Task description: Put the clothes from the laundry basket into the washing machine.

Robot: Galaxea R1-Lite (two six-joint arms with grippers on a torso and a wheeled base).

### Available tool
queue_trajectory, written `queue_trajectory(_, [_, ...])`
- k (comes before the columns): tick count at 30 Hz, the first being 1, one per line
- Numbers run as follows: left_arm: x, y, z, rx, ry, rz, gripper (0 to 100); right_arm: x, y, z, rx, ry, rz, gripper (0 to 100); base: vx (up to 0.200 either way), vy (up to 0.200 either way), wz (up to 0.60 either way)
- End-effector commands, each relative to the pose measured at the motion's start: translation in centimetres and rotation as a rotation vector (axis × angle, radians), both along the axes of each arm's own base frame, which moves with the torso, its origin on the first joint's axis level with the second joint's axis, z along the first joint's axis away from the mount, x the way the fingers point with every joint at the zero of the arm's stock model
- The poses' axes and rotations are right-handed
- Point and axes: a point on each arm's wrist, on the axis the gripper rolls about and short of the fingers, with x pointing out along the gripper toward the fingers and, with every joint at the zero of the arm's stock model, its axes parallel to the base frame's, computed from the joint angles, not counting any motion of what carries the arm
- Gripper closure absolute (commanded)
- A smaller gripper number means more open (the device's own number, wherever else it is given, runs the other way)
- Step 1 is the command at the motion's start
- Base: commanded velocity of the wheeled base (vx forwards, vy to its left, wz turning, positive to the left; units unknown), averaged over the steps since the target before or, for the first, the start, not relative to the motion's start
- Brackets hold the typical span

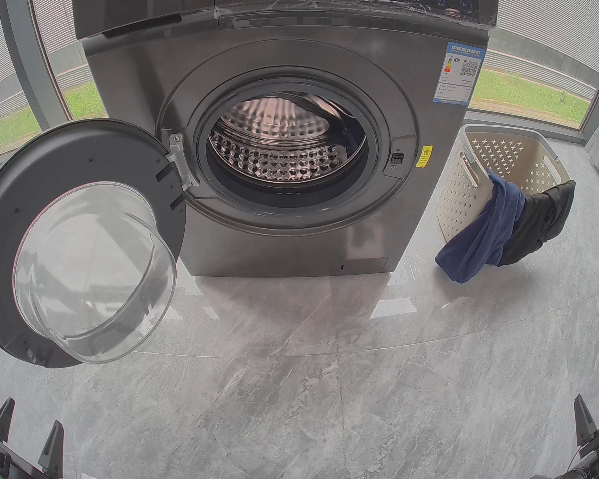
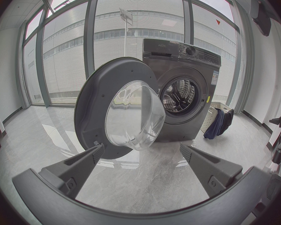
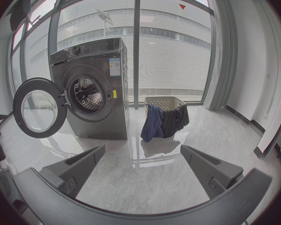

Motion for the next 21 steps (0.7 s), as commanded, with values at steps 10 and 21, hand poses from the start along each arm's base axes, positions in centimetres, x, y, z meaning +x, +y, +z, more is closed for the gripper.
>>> queue_trajectory(10, [-0.01, 0.00, -0.44, 0.003, -0.001, 0.000, 0, 0.10, 0.11, -0.58, -0.010, 0.009, 0.054, 0, 0.000, -0.060, 0.00])
queue_trajectory(21, [-0.01, 0.00, -0.44, -0.002, -0.001, 0.002, 0, 0.11, 0.11, -0.58, -0.010, 0.011, 0.054, 0, 0.000, -0.200, 0.00])
